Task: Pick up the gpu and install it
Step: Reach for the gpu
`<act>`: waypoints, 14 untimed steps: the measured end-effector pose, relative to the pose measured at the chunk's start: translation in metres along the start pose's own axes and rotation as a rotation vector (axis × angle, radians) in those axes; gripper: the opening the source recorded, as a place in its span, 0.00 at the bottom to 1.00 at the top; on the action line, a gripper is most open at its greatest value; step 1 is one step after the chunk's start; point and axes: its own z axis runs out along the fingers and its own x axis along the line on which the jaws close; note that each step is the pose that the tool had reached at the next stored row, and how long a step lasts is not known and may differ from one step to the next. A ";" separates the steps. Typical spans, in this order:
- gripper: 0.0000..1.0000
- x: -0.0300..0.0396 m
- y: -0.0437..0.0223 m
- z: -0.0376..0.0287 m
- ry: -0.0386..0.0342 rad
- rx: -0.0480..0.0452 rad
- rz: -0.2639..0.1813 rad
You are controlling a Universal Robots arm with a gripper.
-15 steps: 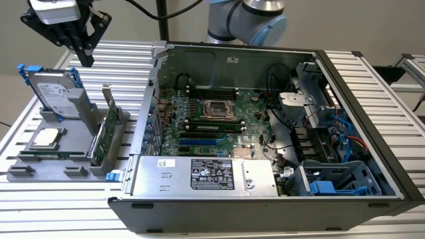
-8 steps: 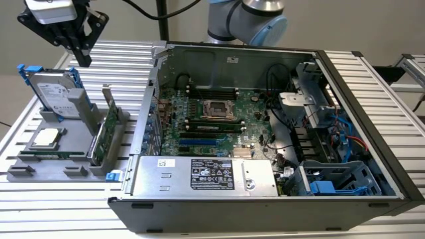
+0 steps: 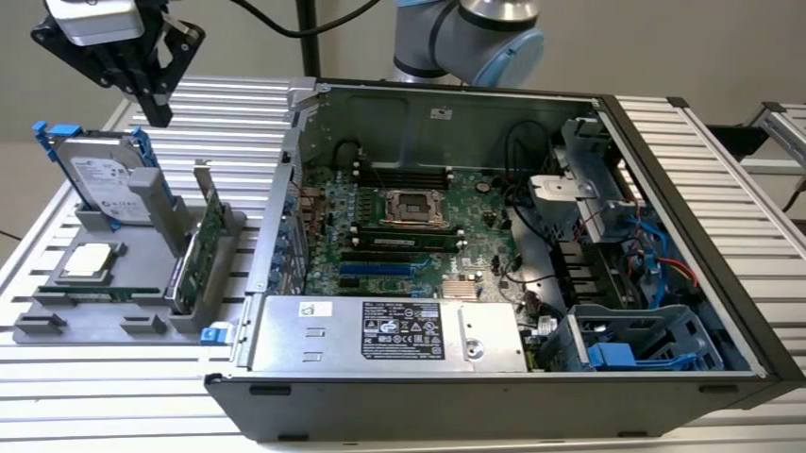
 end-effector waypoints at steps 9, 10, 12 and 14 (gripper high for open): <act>0.00 -0.0001 -0.0009 0.0001 0.0013 0.0002 0.000; 0.00 -0.0001 -0.0010 0.0002 0.0012 0.0001 0.000; 0.00 -0.0001 -0.0010 0.0002 0.0012 0.0001 0.000; 0.00 -0.0001 -0.0017 0.0004 0.0010 0.0000 0.000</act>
